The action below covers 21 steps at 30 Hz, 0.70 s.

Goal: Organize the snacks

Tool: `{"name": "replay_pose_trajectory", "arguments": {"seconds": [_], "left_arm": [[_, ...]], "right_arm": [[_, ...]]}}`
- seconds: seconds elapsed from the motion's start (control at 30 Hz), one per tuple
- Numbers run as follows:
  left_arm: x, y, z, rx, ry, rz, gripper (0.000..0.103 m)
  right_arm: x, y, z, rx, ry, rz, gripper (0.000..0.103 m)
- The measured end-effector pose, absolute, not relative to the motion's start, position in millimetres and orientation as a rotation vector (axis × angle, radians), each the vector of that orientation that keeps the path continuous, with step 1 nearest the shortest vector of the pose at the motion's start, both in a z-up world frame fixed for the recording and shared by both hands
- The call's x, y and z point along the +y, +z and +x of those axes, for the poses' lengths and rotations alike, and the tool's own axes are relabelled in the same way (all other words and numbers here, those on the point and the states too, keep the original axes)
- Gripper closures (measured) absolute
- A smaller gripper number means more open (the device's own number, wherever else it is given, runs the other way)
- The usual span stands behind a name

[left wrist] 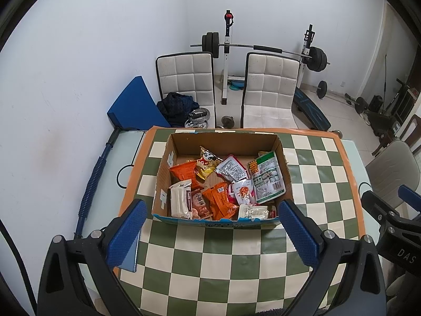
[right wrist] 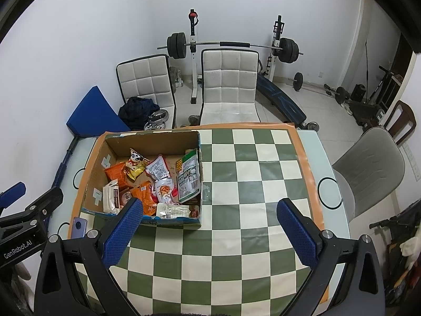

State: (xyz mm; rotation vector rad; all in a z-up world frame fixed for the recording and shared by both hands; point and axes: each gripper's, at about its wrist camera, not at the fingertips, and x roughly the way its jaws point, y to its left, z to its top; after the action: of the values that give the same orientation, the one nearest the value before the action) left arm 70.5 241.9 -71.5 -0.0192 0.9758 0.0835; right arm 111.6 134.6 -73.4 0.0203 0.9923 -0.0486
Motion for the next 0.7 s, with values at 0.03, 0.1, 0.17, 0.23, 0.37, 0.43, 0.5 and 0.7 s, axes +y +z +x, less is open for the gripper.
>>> {"name": "replay_pose_trajectory", "arguments": {"seconds": [0.03,0.1,0.17,0.23,0.37,0.43,0.5,0.7], "left_arm": [[241.9,-71.4,70.4,0.975,0.084,-0.019,0.0],[242.1,-71.2,70.5,0.974,0.085,-0.019,0.0],[241.7,-71.5,70.4,0.976,0.084,-0.019,0.0],[241.9,-71.5,70.4,0.976,0.083,-0.02,0.0],[242.0,-71.8,70.7,0.976,0.081,-0.017,0.0],[242.4,-71.3,70.3,0.977,0.082,-0.017,0.0],[242.4,-71.3,70.1,0.977,0.082,-0.017,0.0],[242.6,-70.8,69.2,0.978,0.082,-0.017,0.0]], "right_arm": [[132.4,-74.0,112.7,0.992,-0.048,0.02,0.0],[134.9,-73.4,111.3,0.993,-0.049,0.021,0.0],[135.0,-73.4,111.1,0.991,-0.05,0.021,0.0],[133.0,-73.9,112.2,0.99,-0.049,0.022,0.0],[135.9,-72.8,110.6,0.991,-0.048,0.019,0.0],[134.1,-73.3,111.5,0.991,-0.049,0.02,0.0],[134.9,-73.3,111.2,0.991,-0.049,0.019,0.0],[137.6,-73.2,109.3,0.99,-0.052,0.02,0.0]]}}
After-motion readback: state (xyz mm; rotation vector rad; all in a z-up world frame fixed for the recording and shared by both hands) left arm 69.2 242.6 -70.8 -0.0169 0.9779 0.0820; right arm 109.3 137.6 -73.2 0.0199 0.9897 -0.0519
